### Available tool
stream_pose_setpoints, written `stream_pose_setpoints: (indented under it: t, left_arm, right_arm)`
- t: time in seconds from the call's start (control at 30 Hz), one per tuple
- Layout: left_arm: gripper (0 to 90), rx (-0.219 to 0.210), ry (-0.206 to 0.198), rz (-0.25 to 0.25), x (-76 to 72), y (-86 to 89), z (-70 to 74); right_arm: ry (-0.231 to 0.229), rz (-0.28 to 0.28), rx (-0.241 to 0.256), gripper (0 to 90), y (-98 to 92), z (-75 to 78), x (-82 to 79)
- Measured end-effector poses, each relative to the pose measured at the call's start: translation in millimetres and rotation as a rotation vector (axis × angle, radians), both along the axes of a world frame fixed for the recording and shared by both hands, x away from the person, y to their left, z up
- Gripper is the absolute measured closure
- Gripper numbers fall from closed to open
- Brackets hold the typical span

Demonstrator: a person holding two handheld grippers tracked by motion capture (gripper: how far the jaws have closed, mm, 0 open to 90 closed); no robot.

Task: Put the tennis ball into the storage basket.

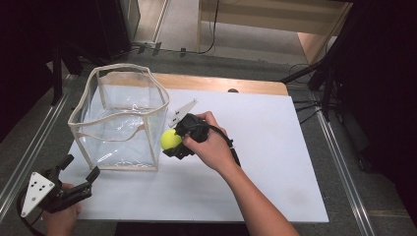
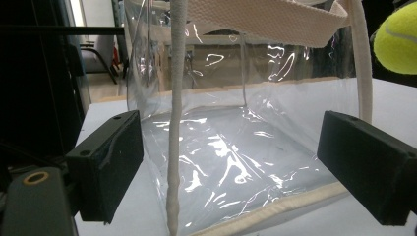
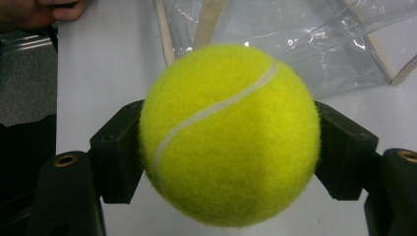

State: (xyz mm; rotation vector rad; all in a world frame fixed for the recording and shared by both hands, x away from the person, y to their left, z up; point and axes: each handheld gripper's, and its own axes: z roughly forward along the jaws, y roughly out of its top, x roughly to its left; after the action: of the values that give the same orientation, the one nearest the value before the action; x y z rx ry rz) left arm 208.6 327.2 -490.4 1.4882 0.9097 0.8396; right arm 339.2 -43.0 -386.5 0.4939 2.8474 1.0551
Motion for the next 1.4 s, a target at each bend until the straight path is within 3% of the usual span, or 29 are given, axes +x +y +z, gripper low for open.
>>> stream_pose_setpoints:
  t: [0.8, 1.4]
  left_arm:
    - [10.4, -0.002, 0.002, -0.001, 0.1, -0.1, 0.1]
    - [10.4, -0.001, 0.003, -0.001, 0.1, 0.0, 0.1]
  right_arm:
    - [-0.018, 0.003, 0.032, 23.1, 4.2, 31.5, 12.0]
    - [-0.038, 0.007, 0.028, 23.1, 9.0, 51.0, 18.9]
